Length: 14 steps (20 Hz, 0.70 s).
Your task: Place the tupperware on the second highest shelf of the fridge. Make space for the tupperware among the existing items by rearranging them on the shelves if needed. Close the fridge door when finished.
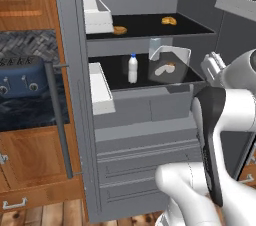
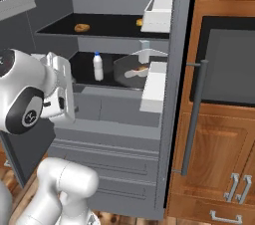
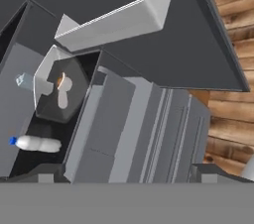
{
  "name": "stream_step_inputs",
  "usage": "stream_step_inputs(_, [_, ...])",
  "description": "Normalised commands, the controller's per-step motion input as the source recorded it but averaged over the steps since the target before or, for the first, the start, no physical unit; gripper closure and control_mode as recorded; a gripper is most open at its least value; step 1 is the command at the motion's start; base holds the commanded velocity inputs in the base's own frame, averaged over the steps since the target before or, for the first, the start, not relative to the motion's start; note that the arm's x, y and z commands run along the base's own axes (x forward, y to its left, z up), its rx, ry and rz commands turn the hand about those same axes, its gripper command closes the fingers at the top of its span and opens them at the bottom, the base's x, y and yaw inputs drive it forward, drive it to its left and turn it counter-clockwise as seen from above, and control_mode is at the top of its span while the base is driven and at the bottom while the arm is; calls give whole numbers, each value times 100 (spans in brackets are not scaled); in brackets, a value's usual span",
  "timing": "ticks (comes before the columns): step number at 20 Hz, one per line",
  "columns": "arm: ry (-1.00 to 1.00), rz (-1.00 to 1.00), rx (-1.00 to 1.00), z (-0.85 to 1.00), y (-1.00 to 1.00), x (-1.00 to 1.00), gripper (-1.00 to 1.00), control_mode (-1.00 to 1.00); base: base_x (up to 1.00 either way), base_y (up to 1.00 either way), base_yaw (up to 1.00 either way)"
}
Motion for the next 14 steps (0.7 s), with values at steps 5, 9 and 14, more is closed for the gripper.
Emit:
stream_step_inputs(5, [-1,44,-15,-11,42,-27,-100,-100,0,0,0])
stream_step_inputs(9, [0,53,-35,-7,98,-5,-100,-100,0,0,0])
stream_step_inputs(14, [9,57,-51,0,100,-34,-100,-100,0,0,0])
